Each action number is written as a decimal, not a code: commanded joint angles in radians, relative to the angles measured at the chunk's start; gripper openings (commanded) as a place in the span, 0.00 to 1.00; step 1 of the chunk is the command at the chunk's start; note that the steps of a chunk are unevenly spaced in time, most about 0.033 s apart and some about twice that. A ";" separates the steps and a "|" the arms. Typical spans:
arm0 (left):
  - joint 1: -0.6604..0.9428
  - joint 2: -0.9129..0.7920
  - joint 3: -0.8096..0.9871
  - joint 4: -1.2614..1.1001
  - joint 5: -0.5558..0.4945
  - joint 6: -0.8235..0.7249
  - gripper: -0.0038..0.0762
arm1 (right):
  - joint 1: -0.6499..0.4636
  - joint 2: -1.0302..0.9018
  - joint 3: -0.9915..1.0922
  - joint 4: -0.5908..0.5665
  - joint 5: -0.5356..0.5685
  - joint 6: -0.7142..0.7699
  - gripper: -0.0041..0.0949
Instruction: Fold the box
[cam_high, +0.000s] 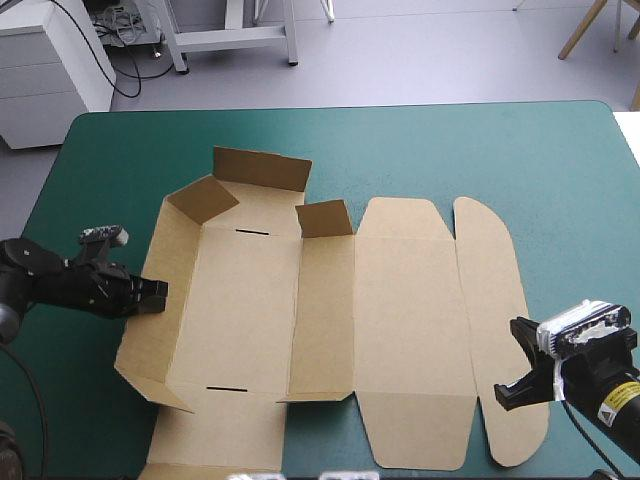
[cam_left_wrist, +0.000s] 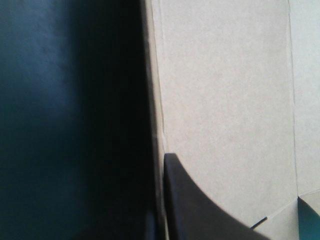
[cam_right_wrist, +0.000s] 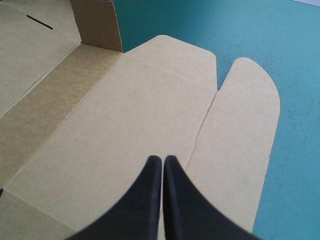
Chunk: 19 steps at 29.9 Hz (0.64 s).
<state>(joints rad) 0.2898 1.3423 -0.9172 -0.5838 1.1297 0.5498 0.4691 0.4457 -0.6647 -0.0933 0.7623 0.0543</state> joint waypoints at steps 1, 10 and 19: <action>-0.034 0.071 -0.162 0.046 0.029 0.008 0.04 | -0.006 0.007 -0.024 -0.007 -0.075 -0.007 0.04; -0.252 0.309 -0.567 0.272 0.061 0.008 0.04 | -0.006 0.007 -0.024 0.000 -0.073 -0.007 0.04; -0.520 0.498 -0.964 0.634 0.142 0.013 0.04 | -0.006 0.007 -0.024 0.008 -0.068 -0.007 0.04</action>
<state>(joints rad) -0.1555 1.8493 -1.7647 -0.0685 1.2328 0.5489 0.4691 0.4457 -0.6647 -0.0848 0.7623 0.0543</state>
